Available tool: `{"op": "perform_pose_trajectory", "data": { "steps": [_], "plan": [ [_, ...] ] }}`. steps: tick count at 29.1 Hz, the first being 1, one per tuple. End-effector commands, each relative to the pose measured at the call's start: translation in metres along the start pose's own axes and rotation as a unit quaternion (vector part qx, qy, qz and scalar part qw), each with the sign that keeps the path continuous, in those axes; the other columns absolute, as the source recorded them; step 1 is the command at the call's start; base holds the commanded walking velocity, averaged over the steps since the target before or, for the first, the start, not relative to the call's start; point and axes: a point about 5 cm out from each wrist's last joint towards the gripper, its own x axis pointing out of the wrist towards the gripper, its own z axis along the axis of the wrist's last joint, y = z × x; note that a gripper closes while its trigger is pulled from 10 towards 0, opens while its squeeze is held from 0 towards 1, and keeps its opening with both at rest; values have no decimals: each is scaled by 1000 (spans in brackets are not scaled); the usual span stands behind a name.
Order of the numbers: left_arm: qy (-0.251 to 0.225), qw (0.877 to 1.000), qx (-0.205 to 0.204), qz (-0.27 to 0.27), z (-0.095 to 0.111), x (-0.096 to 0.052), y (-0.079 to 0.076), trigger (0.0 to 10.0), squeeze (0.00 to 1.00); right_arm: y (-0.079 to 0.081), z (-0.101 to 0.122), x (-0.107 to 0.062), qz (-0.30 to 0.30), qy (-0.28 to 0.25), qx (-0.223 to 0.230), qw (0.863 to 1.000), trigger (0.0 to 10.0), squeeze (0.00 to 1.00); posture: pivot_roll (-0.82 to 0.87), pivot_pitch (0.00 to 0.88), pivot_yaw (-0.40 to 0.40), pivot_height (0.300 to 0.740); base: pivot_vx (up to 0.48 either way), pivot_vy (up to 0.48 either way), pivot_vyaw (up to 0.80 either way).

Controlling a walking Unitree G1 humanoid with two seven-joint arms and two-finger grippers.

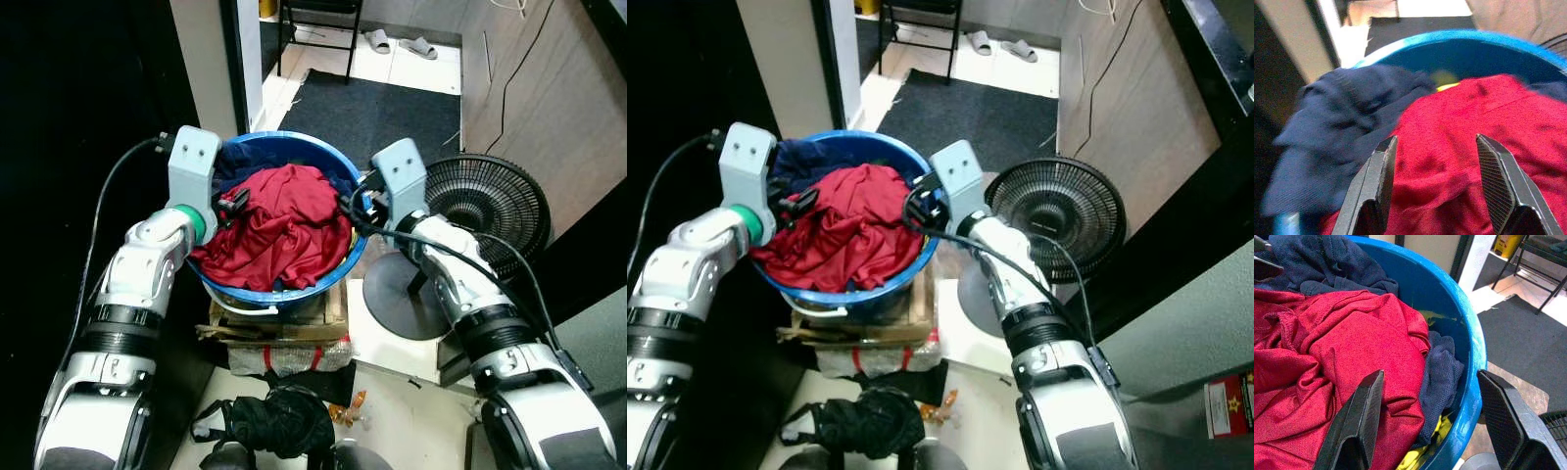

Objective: Clothes washing

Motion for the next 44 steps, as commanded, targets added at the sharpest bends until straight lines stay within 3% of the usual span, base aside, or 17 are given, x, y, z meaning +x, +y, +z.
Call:
{"op": "perform_pose_trajectory", "data": {
  "steps": [1,3,8,10,14,16,18,26,28,29,30,31,36,37,39,41,44],
  "plan": [
    [17,999,-35,-1,-7,2,-1,10000,0,-1,1,2,2,5,0,1000,10000,0,10,128,-3,740,0,0,0],
    [16,998,-60,-17,-3,5,-7,10000,0,-3,3,3,-2,3,3,1000,10000,0,12,127,-1,740,0,0,0],
    [22,997,-40,-55,2,9,-23,10000,0,-7,-5,2,-15,36,37,999,10000,0,2,130,7,740,0,0,0],
    [26,998,-23,-61,3,11,-29,10000,0,-15,-23,-3,-43,86,89,991,10000,0,-1,131,6,740,0,0,0],
    [27,998,-24,-59,4,12,-30,10000,0,-24,-35,-8,-75,113,136,981,10000,0,-1,135,4,740,0,0,0],
    [26,998,-25,-58,4,12,-31,10000,0,-24,-39,-9,-69,122,127,982,10000,0,-1,137,2,740,0,0,0],
    [25,998,-29,-53,4,12,-30,10000,0,-13,-49,-9,-38,147,75,985,10000,0,-1,140,-2,740,0,0,0],
    [18,999,-15,-35,6,10,-27,10000,0,3,-70,-13,0,172,45,984,10000,0,5,145,-7,740,0,0,0],
    [-10,999,-4,-34,13,9,-27,10000,0,3,-62,-13,-9,129,38,991,10000,0,2,147,-1,740,0,0,0],
    [-65,997,2,-40,30,4,-25,10000,0,-1,-39,-13,-24,30,41,998,10000,0,1,147,2,740,0,0,0],
    [-65,997,2,-40,30,4,-25,10000,0,-1,-39,-13,-24,30,41,998,10000,0,1,147,2,740,0,0,0],
    [-87,995,-1,-44,37,1,-25,10000,0,-3,-27,-14,-29,-14,45,998,10000,0,1,147,3,740,0,0,0],
    [-101,994,-2,-48,42,-3,-25,10000,0,-5,-14,-16,-33,-55,54,997,10000,0,2,147,3,740,0,0,0],
    [-117,991,-9,-63,49,-8,-27,10000,0,-8,6,-18,-39,-108,58,992,10000,0,5,144,4,740,0,0,0],
    [-117,991,-9,-63,49,-8,-27,10000,0,-8,6,-18,-39,-108,58,992,10000,0,5,144,4,740,0,0,0],
    [-133,987,-9,-92,56,-17,-36,10000,0,-13,37,-20,-51,-170,63,982,10000,0,2,134,0,740,0,0,0],
    [-135,986,-12,-94,56,-18,-39,10000,0,-9,41,-13,-45,-166,58,983,10000,0,4,132,-1,740,0,0,0]
  ]
}}
